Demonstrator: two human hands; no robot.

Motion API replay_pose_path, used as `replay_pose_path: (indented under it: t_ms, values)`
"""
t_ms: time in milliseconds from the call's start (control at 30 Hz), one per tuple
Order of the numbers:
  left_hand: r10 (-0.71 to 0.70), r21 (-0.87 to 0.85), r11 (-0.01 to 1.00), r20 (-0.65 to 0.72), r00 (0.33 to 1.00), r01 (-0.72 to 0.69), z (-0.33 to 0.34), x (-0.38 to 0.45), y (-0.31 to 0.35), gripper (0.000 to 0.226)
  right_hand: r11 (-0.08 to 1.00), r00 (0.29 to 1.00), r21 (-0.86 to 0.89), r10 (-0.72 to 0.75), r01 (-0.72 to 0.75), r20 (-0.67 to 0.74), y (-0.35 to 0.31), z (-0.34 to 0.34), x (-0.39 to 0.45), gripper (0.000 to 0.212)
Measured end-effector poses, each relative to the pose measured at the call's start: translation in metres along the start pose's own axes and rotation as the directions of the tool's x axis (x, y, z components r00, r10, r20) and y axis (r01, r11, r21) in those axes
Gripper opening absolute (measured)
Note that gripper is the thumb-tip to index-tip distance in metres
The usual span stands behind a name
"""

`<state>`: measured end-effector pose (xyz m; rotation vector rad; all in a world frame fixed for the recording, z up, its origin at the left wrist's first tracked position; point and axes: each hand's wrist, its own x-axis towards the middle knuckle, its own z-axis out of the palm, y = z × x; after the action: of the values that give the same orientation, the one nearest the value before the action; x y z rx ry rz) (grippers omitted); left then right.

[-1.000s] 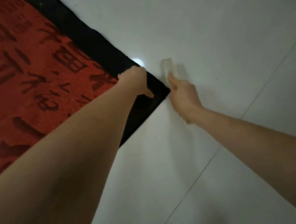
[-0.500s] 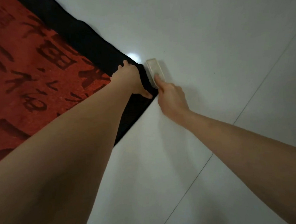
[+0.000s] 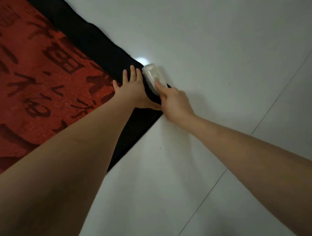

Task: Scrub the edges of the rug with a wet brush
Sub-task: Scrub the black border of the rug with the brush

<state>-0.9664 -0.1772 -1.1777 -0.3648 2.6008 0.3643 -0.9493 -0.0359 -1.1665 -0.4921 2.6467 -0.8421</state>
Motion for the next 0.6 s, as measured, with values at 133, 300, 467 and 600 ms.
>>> replay_pose_path:
  t_ms: [133,300,467,600]
  values:
    - [-0.010,-0.002,1.000,0.006,1.000,0.010,0.003,-0.003,-0.002,0.152,0.972,0.973,-0.069,0.222,-0.226,-0.063,-0.014,-0.024,0.050,0.057]
    - [0.024,-0.051,0.998,-0.052,0.998,-0.027,0.007,-0.003,-0.006,0.145,0.998,0.999,-0.046,-0.043,0.043,0.018,0.000,0.006,-0.007,0.055]
    - [-0.007,-0.019,1.000,-0.006,1.000,0.007,0.002,-0.008,0.000,0.151,0.984,0.988,-0.095,0.144,-0.149,-0.050,-0.010,-0.014,0.042,0.052]
    - [0.039,-0.046,0.998,-0.040,0.998,-0.041,0.006,-0.007,-0.005,0.147,0.999,1.000,-0.028,-0.020,0.020,-0.013,0.007,0.007,-0.009,0.051]
